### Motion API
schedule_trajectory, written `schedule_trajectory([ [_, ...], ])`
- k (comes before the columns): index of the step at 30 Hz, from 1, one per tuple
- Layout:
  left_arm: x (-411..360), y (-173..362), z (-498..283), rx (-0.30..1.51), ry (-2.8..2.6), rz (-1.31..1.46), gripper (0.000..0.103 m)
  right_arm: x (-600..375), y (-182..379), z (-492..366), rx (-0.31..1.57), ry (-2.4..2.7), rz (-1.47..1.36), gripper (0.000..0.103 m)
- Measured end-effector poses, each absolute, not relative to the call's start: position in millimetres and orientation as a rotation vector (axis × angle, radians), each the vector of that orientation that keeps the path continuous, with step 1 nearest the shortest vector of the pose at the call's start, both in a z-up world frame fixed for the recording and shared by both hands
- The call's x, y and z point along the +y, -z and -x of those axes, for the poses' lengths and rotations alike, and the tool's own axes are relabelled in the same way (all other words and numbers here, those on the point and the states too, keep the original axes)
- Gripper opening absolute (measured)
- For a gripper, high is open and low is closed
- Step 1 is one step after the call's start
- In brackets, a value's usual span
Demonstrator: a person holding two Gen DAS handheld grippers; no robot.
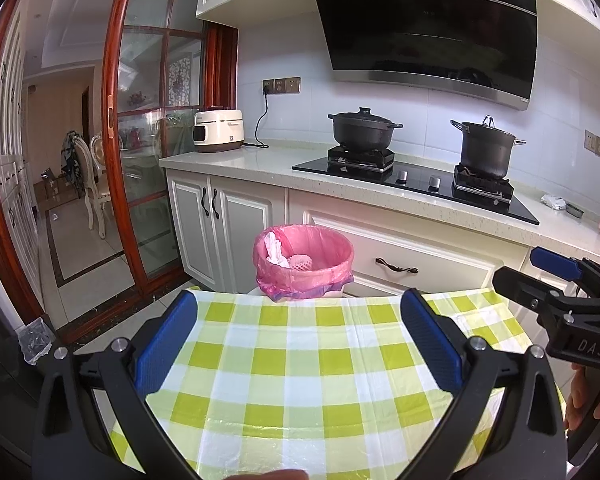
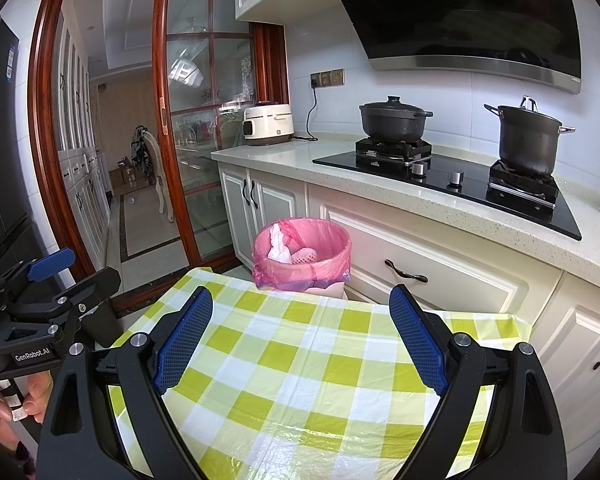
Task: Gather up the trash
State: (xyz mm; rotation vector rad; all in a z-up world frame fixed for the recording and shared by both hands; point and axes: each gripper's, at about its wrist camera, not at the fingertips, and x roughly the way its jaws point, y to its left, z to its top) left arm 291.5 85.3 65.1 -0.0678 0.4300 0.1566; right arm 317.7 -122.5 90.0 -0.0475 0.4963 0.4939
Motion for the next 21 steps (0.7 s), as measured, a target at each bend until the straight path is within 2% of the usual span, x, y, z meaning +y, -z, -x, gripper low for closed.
schedule_trajectory([
  [21, 82.7, -63.0, -294.2, 0.434, -0.144, 0.062, 0.098, -122.5, -90.5, -318.3, 0.495, -0.495, 0.046, 0.085],
])
